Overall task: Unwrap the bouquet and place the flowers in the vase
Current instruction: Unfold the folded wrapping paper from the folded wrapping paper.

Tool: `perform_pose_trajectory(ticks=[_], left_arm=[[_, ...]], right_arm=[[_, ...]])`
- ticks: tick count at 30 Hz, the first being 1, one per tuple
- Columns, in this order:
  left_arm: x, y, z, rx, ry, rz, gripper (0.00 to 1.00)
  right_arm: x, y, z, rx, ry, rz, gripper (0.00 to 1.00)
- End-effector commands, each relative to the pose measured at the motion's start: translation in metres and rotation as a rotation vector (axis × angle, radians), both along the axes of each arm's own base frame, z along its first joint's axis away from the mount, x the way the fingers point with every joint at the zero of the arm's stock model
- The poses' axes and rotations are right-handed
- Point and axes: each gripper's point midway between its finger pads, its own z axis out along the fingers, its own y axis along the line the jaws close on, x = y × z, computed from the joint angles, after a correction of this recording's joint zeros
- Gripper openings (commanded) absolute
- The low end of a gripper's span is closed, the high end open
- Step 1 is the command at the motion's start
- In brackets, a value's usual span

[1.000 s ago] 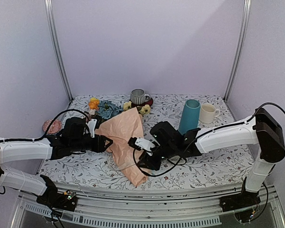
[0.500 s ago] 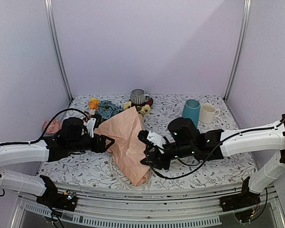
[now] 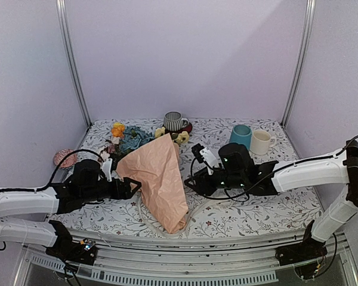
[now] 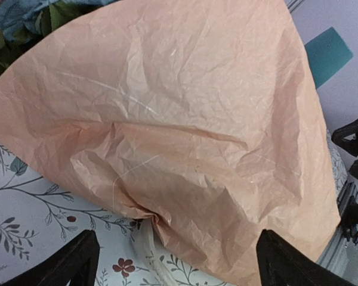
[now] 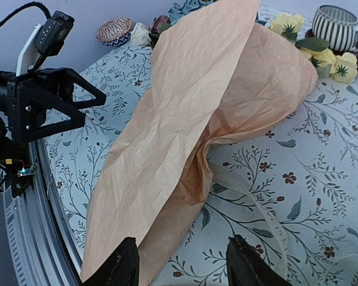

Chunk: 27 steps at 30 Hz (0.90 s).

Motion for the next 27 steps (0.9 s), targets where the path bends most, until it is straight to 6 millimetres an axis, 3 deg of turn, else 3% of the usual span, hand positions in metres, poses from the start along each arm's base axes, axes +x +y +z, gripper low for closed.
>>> perform_pose_trajectory(ticks=[1, 7, 12, 18, 21, 24, 27], left_arm=[[-0.001, -0.007, -0.003, -0.078, 0.02, -0.007, 0.95], [0.004, -0.004, -0.004, -0.073, 0.031, 0.019, 0.94], [0.007, 0.016, 0.018, -0.042, -0.028, 0.095, 0.94], [0.005, 0.048, 0.081, 0.0, -0.125, 0.199, 0.94], [0.001, 0.064, 0.127, -0.008, -0.214, 0.243, 0.94], [-0.006, 0.073, 0.157, -0.025, -0.292, 0.244, 0.94], [-0.01, 0.072, 0.171, -0.033, -0.326, 0.222, 0.94]], right_arm=[[-0.003, 0.02, -0.013, 0.113, 0.123, 0.01, 0.56], [-0.019, 0.051, -0.013, 0.177, 0.204, 0.159, 0.59], [-0.059, 0.083, -0.005, 0.193, 0.179, 0.364, 0.57], [-0.124, 0.133, 0.02, 0.243, 0.092, 0.624, 0.57], [-0.159, 0.151, 0.014, 0.197, 0.061, 0.744, 0.57], [-0.174, 0.163, 0.019, 0.168, 0.024, 0.824, 0.56], [-0.17, 0.162, 0.02, 0.151, -0.012, 0.803, 0.56]])
